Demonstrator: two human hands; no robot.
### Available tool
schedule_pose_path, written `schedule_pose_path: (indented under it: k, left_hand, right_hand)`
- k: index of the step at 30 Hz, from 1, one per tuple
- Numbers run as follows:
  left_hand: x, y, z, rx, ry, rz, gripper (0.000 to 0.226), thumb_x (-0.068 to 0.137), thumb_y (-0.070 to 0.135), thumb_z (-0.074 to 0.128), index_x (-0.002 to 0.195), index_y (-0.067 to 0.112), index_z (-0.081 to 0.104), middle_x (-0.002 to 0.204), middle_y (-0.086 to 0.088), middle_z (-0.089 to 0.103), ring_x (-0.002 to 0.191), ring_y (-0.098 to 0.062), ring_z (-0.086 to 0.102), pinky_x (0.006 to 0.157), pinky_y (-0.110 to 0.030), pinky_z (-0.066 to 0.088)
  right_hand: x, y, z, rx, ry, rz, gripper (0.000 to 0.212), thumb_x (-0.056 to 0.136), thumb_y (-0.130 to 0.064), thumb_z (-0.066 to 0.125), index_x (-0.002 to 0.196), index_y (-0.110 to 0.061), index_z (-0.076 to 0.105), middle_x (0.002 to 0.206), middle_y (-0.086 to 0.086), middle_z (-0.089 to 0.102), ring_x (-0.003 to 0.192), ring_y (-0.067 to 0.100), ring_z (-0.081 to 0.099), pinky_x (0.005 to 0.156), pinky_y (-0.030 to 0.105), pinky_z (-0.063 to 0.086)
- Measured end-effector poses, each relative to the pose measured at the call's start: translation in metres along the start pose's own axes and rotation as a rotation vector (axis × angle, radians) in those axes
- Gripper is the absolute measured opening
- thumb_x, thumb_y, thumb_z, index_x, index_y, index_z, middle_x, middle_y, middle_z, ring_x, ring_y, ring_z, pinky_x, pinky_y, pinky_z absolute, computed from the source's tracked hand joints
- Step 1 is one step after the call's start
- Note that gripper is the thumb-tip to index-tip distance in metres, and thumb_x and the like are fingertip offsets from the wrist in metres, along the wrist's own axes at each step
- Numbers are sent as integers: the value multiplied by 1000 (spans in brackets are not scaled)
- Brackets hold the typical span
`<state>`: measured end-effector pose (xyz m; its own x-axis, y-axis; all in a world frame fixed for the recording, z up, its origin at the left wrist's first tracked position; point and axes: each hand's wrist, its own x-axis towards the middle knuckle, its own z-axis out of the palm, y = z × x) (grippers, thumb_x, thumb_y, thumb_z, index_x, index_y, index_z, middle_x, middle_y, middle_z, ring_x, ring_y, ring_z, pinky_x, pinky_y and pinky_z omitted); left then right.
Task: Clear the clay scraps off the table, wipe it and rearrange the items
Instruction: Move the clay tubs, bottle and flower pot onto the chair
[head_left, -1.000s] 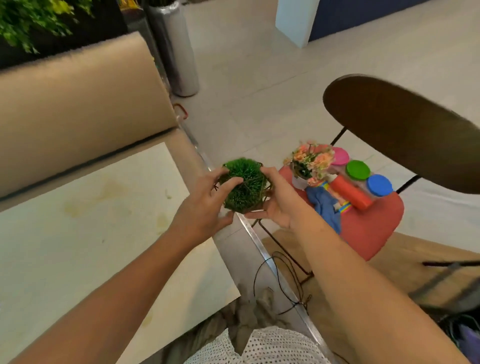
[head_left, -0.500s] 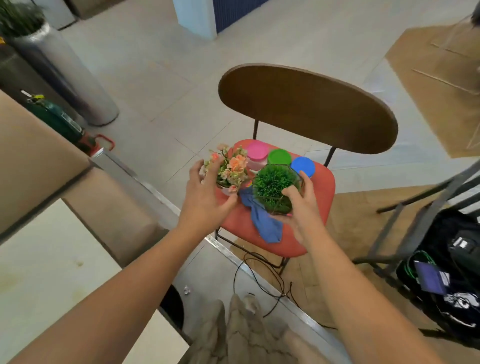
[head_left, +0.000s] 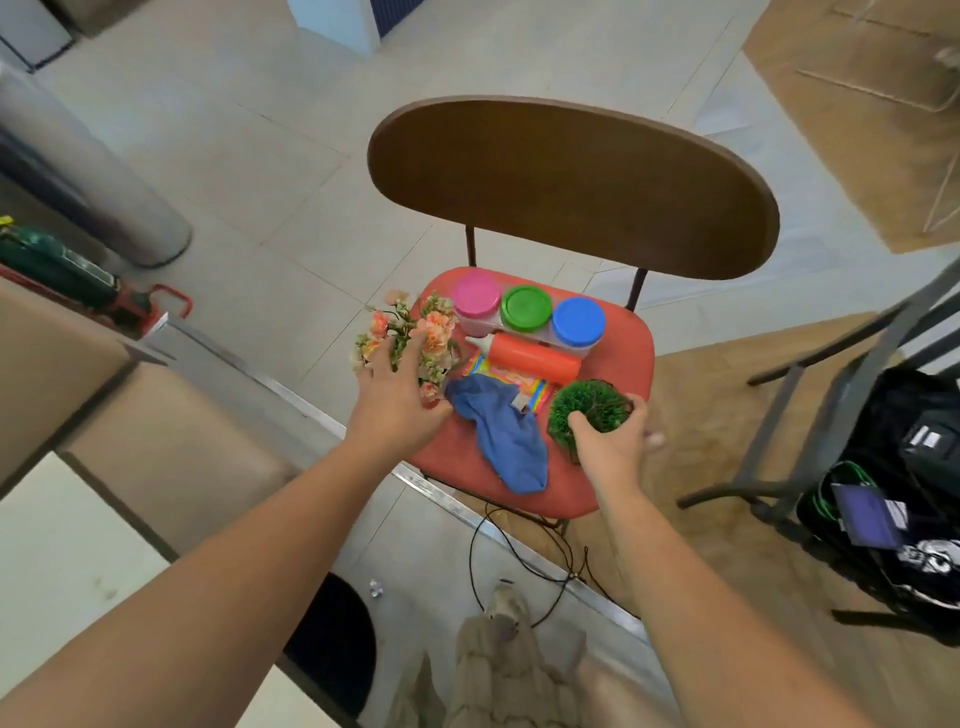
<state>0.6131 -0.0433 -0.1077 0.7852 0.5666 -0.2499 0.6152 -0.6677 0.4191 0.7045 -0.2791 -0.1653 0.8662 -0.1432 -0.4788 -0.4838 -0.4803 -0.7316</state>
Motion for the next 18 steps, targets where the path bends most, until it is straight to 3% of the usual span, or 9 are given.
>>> schedule_pose_path:
  k: [2,8,11,14,18]
  left_hand:
    - [2,1,2,-10,10,5,89,88,46,70,161,38,20,166,-14,17,151,-40,21,121,-51,28]
    - [0,10,5,-19,18,1,90,86,40,70,161,33,21,164,-13,20,148,-40,25,117,-51,33]
    - [-4,13,6,-19,15,-2,91,85,39,70,161,34,20,164,-12,20,147,-38,27,116,-50,34]
    - [-3,13,5,-10,10,-15,92,85,38,70,160,37,18,164,-10,19,148,-37,27,115,-51,37]
    - [1,10,5,-2,28,-10,90,87,44,69,159,40,16,164,-8,19,148,-35,30,114,-51,40]
  right_hand:
    - [4,1,10,-48,27,-34,83,68,-36,81,138,-33,37,122,5,23,98,35,56,96,43,55]
    - [0,-6,29,-106,66,-138,84,73,-21,82,145,-19,39,138,20,23,92,28,45,89,26,44]
    - [-3,-2,34,-147,68,-188,90,71,-30,82,147,-23,35,134,17,24,95,33,49,95,37,51]
    - [1,4,35,-222,76,-209,99,71,-44,82,152,-29,27,138,18,25,111,41,51,101,48,49]
    - [7,8,34,-221,45,-247,101,73,-42,82,155,-28,26,141,19,26,119,43,49,104,52,47]
